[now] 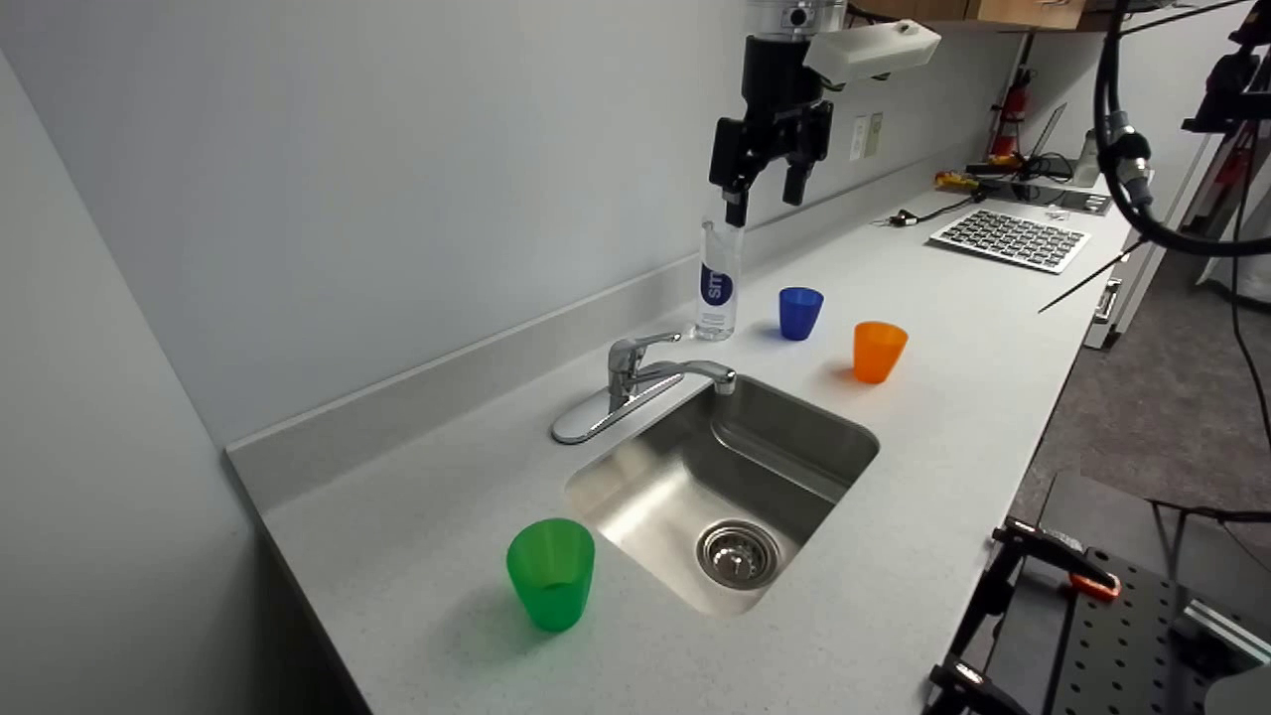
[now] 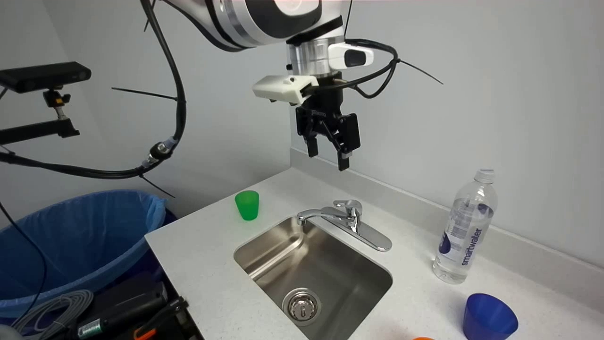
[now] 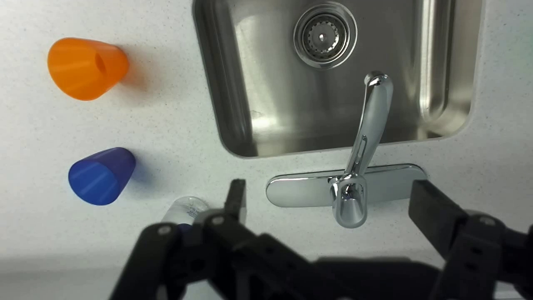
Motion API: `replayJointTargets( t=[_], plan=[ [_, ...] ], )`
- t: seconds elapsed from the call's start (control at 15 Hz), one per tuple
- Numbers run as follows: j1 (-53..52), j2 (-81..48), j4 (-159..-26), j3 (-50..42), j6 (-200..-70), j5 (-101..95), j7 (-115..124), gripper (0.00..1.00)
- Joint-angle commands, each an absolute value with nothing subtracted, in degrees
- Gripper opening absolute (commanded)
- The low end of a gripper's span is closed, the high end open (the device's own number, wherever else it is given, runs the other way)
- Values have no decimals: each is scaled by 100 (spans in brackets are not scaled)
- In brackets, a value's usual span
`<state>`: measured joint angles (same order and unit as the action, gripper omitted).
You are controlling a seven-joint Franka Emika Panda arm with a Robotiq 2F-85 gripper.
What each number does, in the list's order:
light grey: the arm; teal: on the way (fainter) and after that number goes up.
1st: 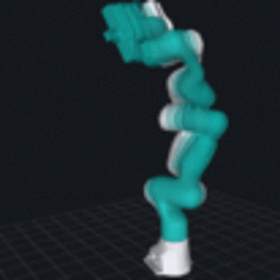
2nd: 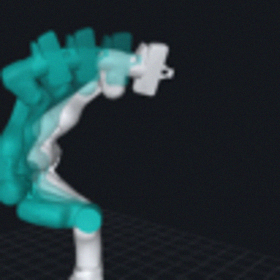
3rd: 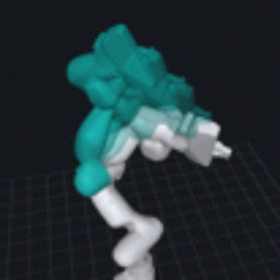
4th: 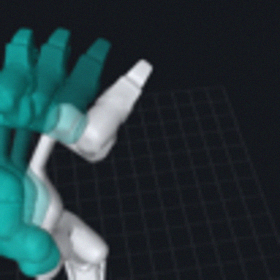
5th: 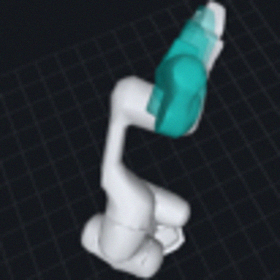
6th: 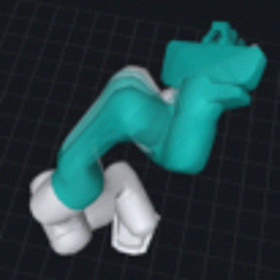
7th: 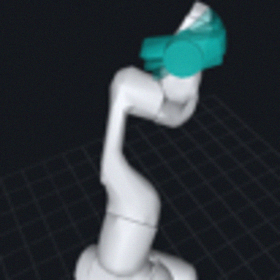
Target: Pull the faucet handle up
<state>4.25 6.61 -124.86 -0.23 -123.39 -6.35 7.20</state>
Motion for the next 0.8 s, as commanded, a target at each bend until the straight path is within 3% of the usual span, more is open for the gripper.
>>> replayJointTargets(
  t=[0.0, 0.73],
  plan=[
    [370, 660, -12479, -77, -12329, -641, 723, 100],
    [158, -787, -11897, 35, -13168, -657, 1130, 100]
  ],
)
